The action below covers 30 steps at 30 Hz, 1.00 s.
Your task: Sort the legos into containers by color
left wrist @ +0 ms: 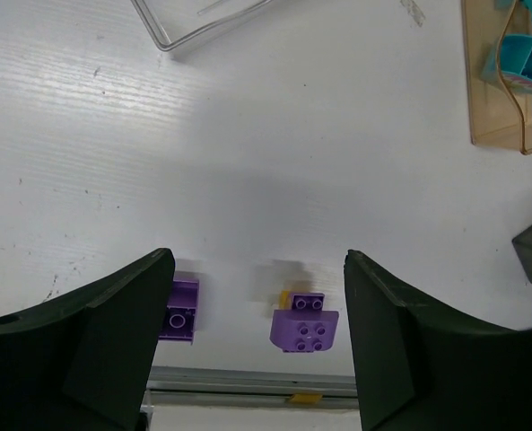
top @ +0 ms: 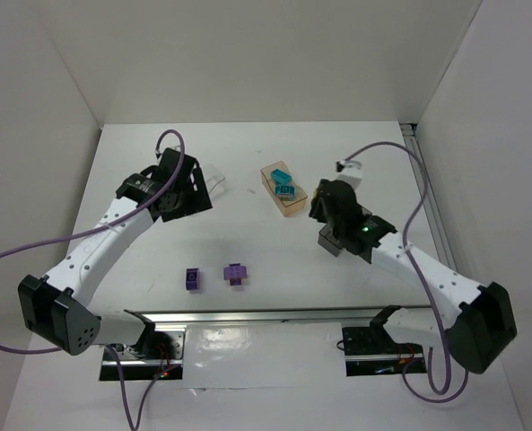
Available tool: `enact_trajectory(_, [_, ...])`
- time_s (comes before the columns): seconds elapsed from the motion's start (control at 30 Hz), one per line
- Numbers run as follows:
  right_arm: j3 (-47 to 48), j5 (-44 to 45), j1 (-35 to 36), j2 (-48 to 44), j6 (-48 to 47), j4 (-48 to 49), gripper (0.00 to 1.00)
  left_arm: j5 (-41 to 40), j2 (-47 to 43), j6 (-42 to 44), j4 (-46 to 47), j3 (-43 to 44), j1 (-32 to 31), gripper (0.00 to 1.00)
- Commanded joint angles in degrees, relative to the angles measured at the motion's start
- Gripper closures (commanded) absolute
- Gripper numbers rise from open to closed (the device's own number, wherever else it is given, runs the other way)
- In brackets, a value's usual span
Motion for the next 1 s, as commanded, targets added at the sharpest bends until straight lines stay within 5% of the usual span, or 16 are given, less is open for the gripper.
enact_trajectory(0.0, [-4.7, 2.4, -7.1, -4.3, 3.6, -4.5, 0.74, 1.3, -0.5, 2.0, 1.4, -0.5, -0.8, 0.16])
enact_trajectory(0.27, [-7.9, -5.1, -18.4, -2.1, 3.0, -3.1, 0.73, 1.8, 0.6, 3.1, 1.4, 0.0, -1.3, 0.16])
enact_trajectory(0.43, [-10.0, -5.1, -18.4, -2.1, 3.5, -2.5, 0.68, 1.8, 1.1, 3.1, 1.4, 0.0, -1.3, 0.16])
enact_trajectory(0.7, [-10.6, -3.9, -18.4, -2.6, 4.0, -3.8, 0.36, 2.3, 1.1, 3.1, 1.4, 0.6, -1.3, 0.11])
enact_trajectory(0.97, [-7.2, -3.6, -11.4, -7.9, 2.8, -6.8, 0.35, 1.3, 0.0, 2.6, 0.7, -1.8, -1.3, 0.11])
